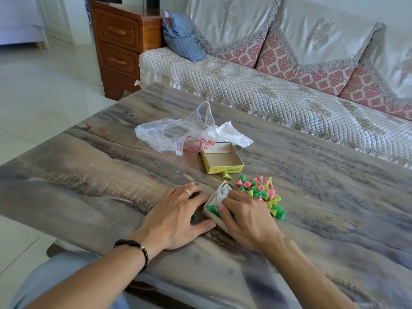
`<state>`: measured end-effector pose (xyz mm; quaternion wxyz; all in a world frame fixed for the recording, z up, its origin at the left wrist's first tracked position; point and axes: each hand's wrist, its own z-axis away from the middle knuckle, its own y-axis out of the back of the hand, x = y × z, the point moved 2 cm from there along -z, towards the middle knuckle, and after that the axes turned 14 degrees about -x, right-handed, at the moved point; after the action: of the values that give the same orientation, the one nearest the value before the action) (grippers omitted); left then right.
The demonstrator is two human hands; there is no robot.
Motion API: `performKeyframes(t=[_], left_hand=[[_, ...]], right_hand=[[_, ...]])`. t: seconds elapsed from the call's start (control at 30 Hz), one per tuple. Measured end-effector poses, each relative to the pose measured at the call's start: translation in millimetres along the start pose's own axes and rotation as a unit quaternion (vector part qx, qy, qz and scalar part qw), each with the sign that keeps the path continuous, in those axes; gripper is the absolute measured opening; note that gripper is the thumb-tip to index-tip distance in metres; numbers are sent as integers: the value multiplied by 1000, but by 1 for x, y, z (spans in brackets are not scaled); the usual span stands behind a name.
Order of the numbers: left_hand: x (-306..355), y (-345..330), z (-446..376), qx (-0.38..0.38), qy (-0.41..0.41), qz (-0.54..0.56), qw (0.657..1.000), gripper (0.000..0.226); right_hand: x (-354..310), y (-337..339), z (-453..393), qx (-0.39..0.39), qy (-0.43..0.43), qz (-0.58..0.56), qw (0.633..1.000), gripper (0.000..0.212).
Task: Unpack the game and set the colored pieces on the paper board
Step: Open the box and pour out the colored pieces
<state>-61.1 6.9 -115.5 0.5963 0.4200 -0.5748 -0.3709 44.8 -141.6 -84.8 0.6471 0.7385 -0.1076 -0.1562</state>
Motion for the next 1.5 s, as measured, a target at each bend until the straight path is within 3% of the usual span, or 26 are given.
performKeyframes(t=[0.4, 0.53, 0.67, 0.77, 0.9, 1.03, 1.2, 1.3, 1.37, 1.5], left_hand=[[-2, -1, 0, -7, 5, 5, 1000, 58], [-1, 1, 0, -13, 6, 8, 1000, 57], [-1, 1, 0, -23, 14, 0, 1000, 56], [-1, 1, -1, -21, 12, -3, 1000, 56], [-1, 1, 0, -21, 14, -8, 1000, 58], [-1, 1, -1, -19, 14, -3, 1000, 59], [1, 3, 1, -25, 11, 6, 1000, 56], [2, 4, 2, -23, 11, 4, 1000, 53], [2, 4, 2, -23, 4, -4, 1000, 52], [2, 5, 1, -24, 5, 3, 1000, 60]], right_hand=[[-7, -7, -8, -39, -85, -60, 994, 58], [-3, -1, -12, 0, -115, -170, 979, 61], [16, 20, -22, 106, -188, -251, 944, 62], [48, 30, -34, 153, -257, -212, 931, 63], [83, 19, -40, 100, -313, -83, 941, 62], [86, 9, -35, 60, -283, -8, 957, 49], [46, 18, -28, 112, -177, -32, 977, 39], [3, 10, -23, 20, -103, -66, 992, 42], [-13, 0, -19, -30, -114, -82, 990, 43], [-23, -8, -11, -39, -134, -71, 988, 37]])
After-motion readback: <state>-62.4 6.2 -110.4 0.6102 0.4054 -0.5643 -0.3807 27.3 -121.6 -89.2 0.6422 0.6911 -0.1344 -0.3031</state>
